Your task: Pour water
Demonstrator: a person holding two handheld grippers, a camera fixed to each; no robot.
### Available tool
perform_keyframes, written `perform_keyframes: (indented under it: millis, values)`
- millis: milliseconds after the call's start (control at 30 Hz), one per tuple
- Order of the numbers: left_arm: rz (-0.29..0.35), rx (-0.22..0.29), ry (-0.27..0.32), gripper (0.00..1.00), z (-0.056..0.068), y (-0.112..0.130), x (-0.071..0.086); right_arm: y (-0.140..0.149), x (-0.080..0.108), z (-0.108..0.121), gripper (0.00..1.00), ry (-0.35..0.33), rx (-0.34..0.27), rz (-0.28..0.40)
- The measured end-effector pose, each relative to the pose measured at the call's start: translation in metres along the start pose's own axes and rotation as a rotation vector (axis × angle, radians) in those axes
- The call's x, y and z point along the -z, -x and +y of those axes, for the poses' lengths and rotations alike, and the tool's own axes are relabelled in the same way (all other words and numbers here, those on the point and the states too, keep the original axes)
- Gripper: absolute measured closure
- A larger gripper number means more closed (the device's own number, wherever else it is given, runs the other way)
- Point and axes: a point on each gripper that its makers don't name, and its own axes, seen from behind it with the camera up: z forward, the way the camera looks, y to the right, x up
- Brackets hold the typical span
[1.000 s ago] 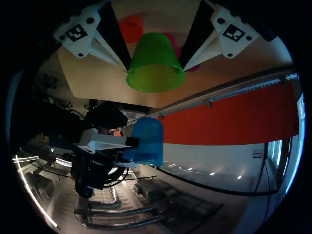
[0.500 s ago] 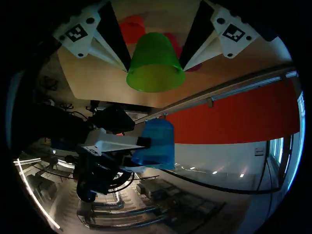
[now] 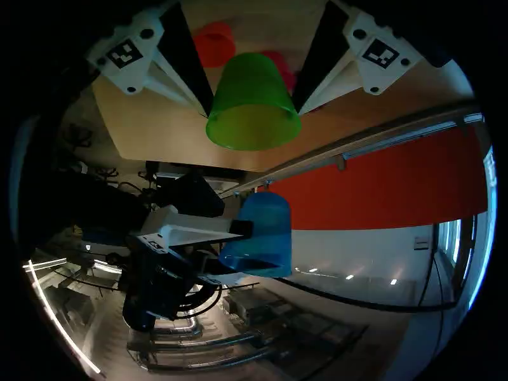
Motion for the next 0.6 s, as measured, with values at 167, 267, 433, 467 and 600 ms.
perform_keyframes:
  millis: [167,267,433,467,600]
  values:
    - [-0.003,-0.005,-0.006,0.17,-0.001,0.002,0.001,-0.001,-0.003,0.002,0.10,-0.003,0.040,-0.005]
    - [-0.003,-0.008,-0.010,0.17,-0.002,0.002,0.001,0.000,-0.005,0.003,0.10,-0.005,0.068,-0.012]
    - [0.003,-0.010,-0.015,0.17,-0.003,0.000,0.002,0.000,-0.009,0.005,0.10,-0.003,0.107,-0.019]
    - [0.004,-0.010,-0.016,0.17,-0.003,0.000,0.002,0.000,-0.010,0.006,0.10,-0.002,0.115,-0.021]
    - [0.006,-0.009,-0.017,0.17,-0.004,-0.001,0.002,-0.001,-0.013,0.007,0.10,-0.002,0.148,-0.025]
